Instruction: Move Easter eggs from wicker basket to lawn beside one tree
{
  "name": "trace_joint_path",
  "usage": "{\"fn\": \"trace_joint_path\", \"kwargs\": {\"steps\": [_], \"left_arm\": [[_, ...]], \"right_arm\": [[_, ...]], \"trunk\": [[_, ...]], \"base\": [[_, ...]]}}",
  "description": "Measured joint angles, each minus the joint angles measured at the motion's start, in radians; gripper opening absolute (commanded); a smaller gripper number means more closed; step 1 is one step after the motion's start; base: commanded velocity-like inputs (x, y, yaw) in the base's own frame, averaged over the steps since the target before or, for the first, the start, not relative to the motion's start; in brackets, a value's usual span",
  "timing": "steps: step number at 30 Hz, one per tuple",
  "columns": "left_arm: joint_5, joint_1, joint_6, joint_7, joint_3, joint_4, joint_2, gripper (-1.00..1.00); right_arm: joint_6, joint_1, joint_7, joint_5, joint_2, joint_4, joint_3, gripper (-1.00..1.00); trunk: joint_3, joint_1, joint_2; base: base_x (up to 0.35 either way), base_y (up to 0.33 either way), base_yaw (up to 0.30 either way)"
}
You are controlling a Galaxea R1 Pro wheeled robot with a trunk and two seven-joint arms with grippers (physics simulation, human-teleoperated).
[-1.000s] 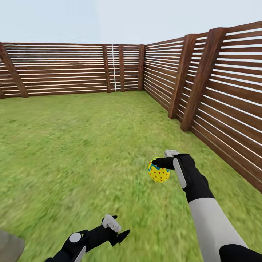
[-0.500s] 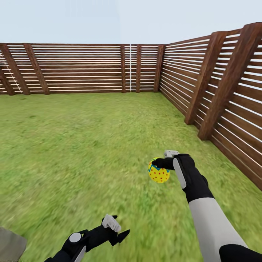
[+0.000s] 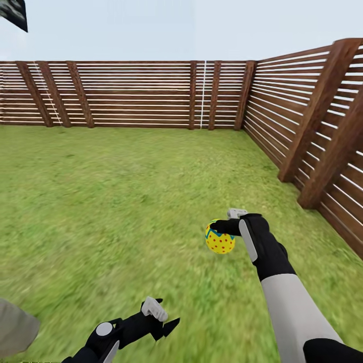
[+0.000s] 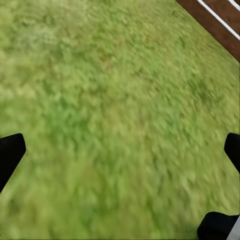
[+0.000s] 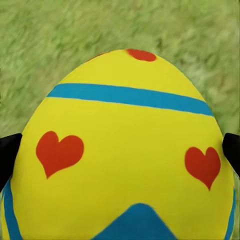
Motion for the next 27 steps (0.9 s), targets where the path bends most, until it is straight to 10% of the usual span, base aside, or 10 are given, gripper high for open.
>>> {"fn": "trace_joint_path", "kwargs": {"steps": [27], "left_arm": [[0.002, 0.0, -0.002, -0.002, 0.0, 0.0, 0.0, 1.0]], "right_arm": [[0.001, 0.0, -0.002, 0.006, 0.0, 0.004, 0.002, -1.0]], "trunk": [[0.0, 0.0, 0.0]], "base": [[0.176, -0.2, 0.281]]}}
